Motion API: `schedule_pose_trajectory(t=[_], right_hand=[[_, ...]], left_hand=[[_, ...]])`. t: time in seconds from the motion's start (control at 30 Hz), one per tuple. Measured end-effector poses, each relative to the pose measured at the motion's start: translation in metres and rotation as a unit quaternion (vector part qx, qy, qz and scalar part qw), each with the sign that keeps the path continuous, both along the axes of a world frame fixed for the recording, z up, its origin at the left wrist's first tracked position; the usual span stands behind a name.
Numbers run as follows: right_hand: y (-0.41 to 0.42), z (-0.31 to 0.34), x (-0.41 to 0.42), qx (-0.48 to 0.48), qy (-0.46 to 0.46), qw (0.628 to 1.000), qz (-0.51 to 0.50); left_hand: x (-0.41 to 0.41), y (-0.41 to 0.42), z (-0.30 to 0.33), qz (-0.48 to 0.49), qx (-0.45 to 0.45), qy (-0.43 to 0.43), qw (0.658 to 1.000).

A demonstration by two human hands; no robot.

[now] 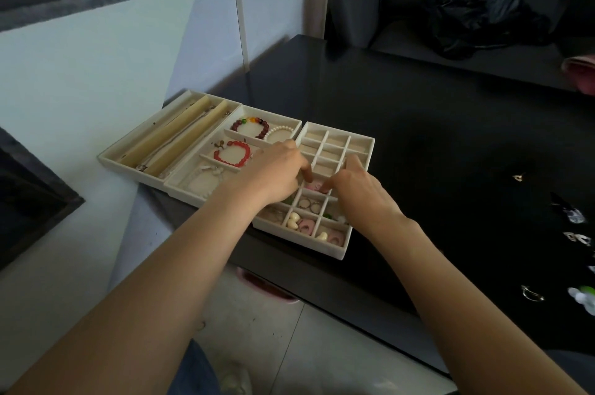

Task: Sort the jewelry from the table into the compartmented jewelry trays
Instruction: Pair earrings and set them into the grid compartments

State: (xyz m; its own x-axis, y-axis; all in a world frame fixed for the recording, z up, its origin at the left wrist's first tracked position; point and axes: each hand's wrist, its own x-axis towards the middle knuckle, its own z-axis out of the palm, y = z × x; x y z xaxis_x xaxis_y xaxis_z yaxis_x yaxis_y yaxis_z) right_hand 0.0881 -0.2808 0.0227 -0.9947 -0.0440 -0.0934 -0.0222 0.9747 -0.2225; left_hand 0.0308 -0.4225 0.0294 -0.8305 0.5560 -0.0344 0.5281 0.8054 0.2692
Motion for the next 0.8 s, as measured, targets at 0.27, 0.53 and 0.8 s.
schedule_pose_trajectory(t=[0.27, 0.53, 0.8], right_hand=[[0.004, 0.0, -0.006, -0.027, 0.0, 0.999, -0.024], [0.005, -0.005, -0.011, -0.198, 0.028, 0.978, -0.064], [0.002, 0.002, -0.015, -0.584, -0.063, 0.791, -0.168]], left_hand=[[0.003, -0.009, 0.002, -0.01, -0.026, -0.012, 1.0], [0.005, -0.005, 0.004, -0.008, 0.006, -0.014, 1.0], [0.004, 0.002, 0.011, 0.074, 0.172, -0.091, 0.978]])
